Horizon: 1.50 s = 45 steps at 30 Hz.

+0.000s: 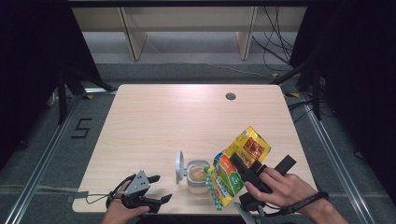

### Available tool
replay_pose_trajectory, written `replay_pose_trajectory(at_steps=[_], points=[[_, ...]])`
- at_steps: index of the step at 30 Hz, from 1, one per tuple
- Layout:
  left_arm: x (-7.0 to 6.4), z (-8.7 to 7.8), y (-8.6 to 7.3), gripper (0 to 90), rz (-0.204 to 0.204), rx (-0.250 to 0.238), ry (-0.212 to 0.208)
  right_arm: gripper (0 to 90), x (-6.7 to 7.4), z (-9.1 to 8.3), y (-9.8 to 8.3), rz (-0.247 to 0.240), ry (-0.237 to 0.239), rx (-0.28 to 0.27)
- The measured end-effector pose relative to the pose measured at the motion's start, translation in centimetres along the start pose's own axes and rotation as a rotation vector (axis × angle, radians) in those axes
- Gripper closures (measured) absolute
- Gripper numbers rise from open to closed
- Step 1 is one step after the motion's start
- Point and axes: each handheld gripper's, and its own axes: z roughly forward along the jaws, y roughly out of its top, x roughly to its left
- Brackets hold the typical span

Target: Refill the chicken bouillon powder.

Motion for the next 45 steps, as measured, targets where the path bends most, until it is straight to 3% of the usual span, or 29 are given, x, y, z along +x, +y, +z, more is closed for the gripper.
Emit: replay_pose_trajectory(at_steps=[9,10,15,18,19,21,28,29,36,45], points=[[0.0,0.0,0.0,20.9,-0.002,-0.002,0.0,67.9,-0.2,0.0,0.0,-0.016,-0.006,-0.008],[0.0,0.0,0.0,20.9,-0.002,-0.002,0.0,68.0,-0.1,0.0,0.0,0.004,-0.003,-0.001],[0.0,0.0,0.0,20.9,0.0,-0.001,0.001,67.9,0.0,0.0,0.0,0.002,-0.002,-0.009],[0.0,0.0,0.0,20.9,-0.001,-0.002,0.001,67.9,0.2,0.0,0.2,0.026,0.005,-0.005],[0.0,0.0,0.0,20.9,-0.001,-0.002,0.0,67.9,0.0,0.1,0.2,-0.009,-0.011,-0.021],[0.0,0.0,0.0,20.9,0.005,0.002,0.004,67.9,0.4,0.2,0.3,0.057,-0.019,-0.021],[0.0,0.0,0.0,20.9,0.003,0.0,0.004,67.9,0.3,0.2,0.3,0.037,-0.025,-0.036],[0.0,0.0,0.0,20.9,0.0,-0.002,0.001,67.9,0.6,0.1,0.3,0.064,-0.014,-0.021],[0.0,0.0,0.0,20.9,0.004,0.001,0.004,67.9,0.6,0.2,0.3,0.054,-0.008,-0.029],[0.0,0.0,0.0,20.9,0.006,0.001,0.006,67.9,1.0,0.2,0.3,0.079,-0.011,-0.025]])
